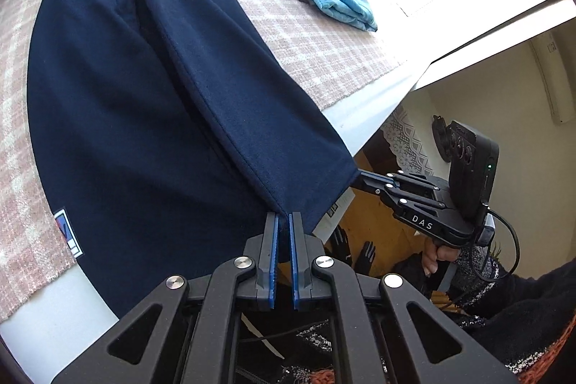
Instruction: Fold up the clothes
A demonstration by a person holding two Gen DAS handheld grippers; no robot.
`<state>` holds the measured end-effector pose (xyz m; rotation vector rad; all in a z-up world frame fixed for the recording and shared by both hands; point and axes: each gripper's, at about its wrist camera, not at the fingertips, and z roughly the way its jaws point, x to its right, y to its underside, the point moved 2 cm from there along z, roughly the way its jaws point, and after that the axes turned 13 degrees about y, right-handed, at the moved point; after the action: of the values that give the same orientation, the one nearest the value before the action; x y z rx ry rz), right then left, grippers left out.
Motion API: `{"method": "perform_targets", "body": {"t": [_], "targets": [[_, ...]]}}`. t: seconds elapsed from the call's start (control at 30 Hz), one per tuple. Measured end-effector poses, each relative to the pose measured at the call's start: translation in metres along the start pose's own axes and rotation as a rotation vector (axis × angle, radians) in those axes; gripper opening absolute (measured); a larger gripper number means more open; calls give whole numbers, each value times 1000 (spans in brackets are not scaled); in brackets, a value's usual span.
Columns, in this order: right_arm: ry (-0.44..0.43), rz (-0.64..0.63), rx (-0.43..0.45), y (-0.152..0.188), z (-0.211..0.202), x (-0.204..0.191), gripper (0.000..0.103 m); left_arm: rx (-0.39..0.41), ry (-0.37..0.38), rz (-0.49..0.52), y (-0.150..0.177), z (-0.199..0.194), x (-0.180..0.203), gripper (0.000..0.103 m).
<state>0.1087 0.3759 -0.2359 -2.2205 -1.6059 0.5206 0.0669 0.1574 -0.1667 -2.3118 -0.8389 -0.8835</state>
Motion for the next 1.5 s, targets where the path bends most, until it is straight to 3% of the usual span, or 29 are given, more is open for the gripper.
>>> {"method": "perform_targets", "body": {"t": [0.13,0.27,0.33,0.4,0.57,0.83,0.97,1.0,1.1,1.23,1.4,1.5], "targets": [[1,-10,-84,3,17,4,2,-4,-37,1,12,1,-8,5],[-3,-24,-115,7,20,8,2,-32,-66,-72,30,-9,-33,6],[-11,-17,-124,6,23,10,2,35,-120,-119,37,-33,-44,25],[-21,-24,-128,6,24,10,2,79,-140,-170,43,-46,-54,35],[-36,-47,-132,1,26,3,2,179,-180,-298,56,-75,-79,35],[-40,-55,-119,-5,23,4,2,136,-327,-264,56,-72,-71,39],[-41,-48,-121,-6,24,5,2,131,-344,-280,61,-75,-71,40],[-40,-47,-121,-7,25,4,2,128,-349,-259,60,-74,-70,36],[-39,-46,-121,-8,25,4,2,95,-350,-210,59,-68,-70,3],[-50,-51,-121,-8,23,0,2,119,-325,-200,64,-82,-72,3],[-63,-96,-153,1,27,-13,2,144,-387,-219,83,-123,-87,3],[-60,-108,-148,1,24,-14,2,137,-367,-258,88,-123,-105,4]]}}
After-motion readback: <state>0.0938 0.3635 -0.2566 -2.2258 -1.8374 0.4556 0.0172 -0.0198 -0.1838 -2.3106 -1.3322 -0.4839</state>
